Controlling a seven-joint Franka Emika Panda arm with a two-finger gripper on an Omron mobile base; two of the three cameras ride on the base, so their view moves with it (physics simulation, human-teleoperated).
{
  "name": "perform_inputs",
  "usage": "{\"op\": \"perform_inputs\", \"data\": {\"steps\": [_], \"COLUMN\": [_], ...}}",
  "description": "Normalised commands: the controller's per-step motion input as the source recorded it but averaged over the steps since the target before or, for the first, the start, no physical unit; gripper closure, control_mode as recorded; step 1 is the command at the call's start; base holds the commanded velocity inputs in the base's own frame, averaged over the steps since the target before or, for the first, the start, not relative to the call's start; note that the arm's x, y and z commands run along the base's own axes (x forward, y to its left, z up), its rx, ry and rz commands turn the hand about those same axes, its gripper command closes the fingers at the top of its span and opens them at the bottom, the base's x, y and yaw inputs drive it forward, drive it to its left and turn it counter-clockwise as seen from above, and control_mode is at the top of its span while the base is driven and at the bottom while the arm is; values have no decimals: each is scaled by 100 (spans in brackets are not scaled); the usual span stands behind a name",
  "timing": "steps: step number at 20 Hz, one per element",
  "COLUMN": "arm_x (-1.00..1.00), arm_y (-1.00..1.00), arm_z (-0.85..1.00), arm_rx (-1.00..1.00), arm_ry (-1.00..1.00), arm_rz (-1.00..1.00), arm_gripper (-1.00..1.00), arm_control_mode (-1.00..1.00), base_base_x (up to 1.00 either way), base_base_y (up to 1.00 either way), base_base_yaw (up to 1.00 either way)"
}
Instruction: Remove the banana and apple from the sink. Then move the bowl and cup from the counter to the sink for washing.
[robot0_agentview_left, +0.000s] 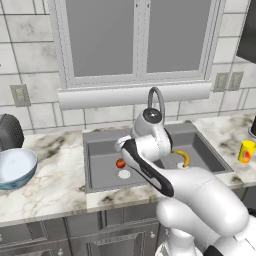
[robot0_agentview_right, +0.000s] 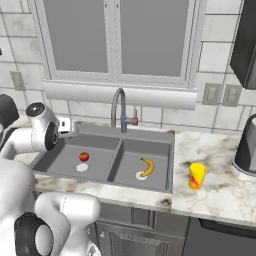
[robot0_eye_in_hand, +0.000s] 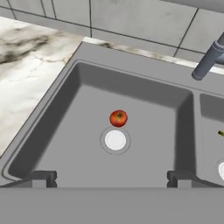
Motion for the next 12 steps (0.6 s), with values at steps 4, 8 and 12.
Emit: {"op": "perform_inputs", "data": {"steps": [4,8,12], "arm_x": [12,12,11], "arm_y": [0,0,0], "arm_z": [-11,-10,-9], "arm_rx": [0,0,0], "arm_ry": [0,0,0], "arm_rz": [0,0,0], "arm_gripper": [-100,-100,-100], "arm_control_mode": [-100,-100,-100], "base_base_x": [0,0,0], "base_base_y": [0,0,0], "base_base_yaw": [0,0,0]}}
